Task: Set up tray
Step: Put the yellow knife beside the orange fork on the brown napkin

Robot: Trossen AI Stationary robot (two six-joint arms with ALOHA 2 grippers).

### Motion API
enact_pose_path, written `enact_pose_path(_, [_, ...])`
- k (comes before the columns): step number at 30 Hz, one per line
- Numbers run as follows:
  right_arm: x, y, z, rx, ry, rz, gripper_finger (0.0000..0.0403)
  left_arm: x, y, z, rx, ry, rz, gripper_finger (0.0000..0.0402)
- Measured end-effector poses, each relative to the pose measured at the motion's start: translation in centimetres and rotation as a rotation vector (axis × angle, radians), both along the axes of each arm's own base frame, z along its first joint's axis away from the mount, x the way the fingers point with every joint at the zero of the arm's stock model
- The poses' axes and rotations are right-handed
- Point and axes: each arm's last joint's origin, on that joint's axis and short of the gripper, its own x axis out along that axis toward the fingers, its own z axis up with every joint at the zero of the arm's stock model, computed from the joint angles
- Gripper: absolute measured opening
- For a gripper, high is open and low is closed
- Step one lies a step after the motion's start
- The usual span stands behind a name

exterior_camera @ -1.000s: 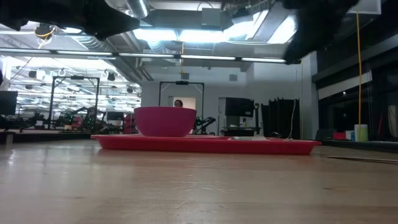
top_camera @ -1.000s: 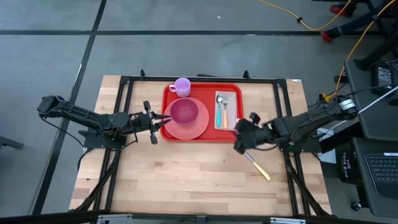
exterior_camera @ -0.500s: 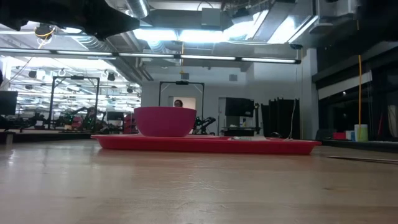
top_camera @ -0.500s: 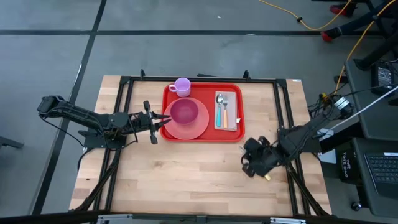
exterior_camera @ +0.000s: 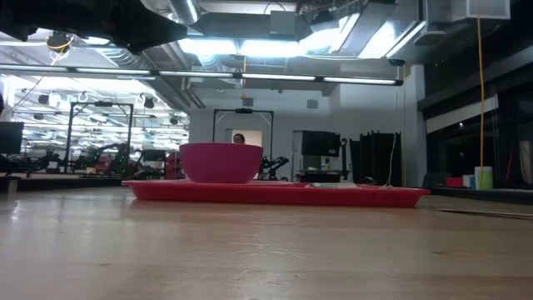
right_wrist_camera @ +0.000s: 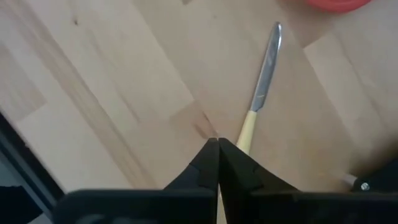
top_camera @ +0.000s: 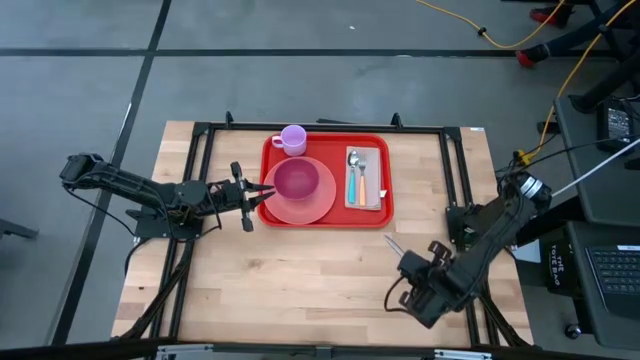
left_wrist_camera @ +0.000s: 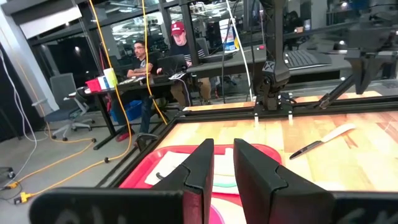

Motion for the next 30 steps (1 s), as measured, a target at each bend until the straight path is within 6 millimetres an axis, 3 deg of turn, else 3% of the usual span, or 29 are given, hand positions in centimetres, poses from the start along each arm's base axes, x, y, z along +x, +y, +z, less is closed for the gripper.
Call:
enact_pose_path(6, [0.1, 0.6, -0.4, 0.011, -0.011, 0.013, 0.0007, 0.0, 0.0, 0.0, -0.002, 0.0, 0.0, 0.0054])
enact_pose_path(16, [-0.4, 0.0, -0.8, -0.053, 0.045, 0.013, 0.0018, 0.0, 0.0, 0.0, -0.025, -0.005, -0.001, 0.0054])
enact_pose_path(20, [-0.6, -0.1, -1.8, -0.055, 0.069, 0.009, 0.0052, 0.0, 0.0, 0.0, -0.025, -0.005, -0.001, 0.0054])
enact_pose_path(30, [-1.7, -1.1, -4.8, -0.024, 0.221, -0.081, 0.0186, 0.0, 0.0, 0.0, -0.025, -0.005, -0.001, 0.0054])
